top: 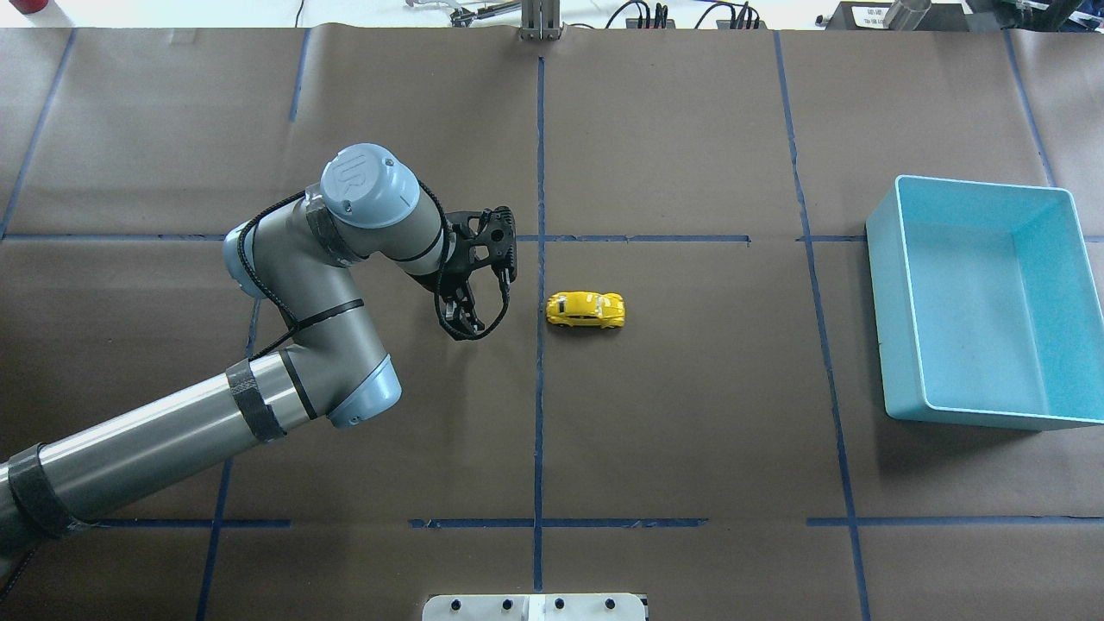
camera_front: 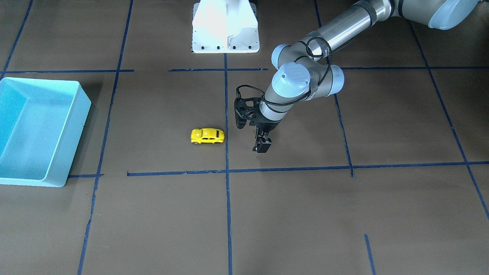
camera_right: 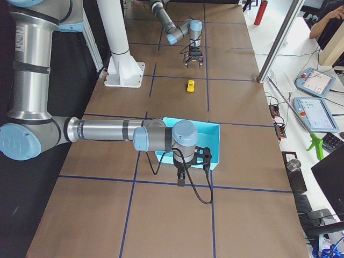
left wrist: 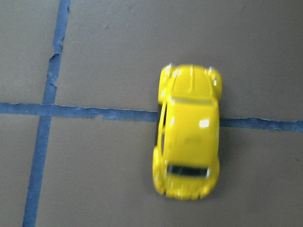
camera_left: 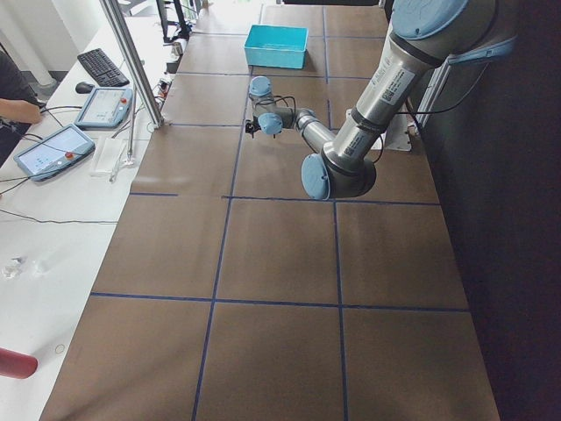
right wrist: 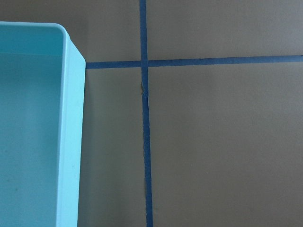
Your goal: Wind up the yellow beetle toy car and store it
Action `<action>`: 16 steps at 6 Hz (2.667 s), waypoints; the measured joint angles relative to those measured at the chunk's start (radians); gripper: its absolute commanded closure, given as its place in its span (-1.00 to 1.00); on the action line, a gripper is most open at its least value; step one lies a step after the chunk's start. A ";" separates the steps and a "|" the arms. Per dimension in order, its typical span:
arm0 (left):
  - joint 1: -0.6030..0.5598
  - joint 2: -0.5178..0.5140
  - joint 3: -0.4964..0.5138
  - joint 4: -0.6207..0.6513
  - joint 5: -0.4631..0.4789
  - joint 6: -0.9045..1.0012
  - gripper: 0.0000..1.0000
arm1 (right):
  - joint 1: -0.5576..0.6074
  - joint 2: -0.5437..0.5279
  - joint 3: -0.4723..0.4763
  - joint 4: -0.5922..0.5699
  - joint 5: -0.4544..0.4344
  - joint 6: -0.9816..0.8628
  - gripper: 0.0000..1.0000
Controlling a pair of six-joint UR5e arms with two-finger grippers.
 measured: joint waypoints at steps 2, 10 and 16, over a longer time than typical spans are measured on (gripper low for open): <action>-0.002 0.002 -0.002 0.003 -0.001 0.003 -1.00 | 0.001 0.001 0.001 0.000 0.000 0.000 -1.00; -0.490 0.240 -0.234 0.358 -0.035 -0.004 -1.00 | -0.031 0.112 0.065 -0.147 -0.006 0.011 -1.00; -0.892 0.642 -0.220 0.401 -0.335 -0.339 -1.00 | -0.098 0.142 0.266 -0.245 -0.017 -0.210 -1.00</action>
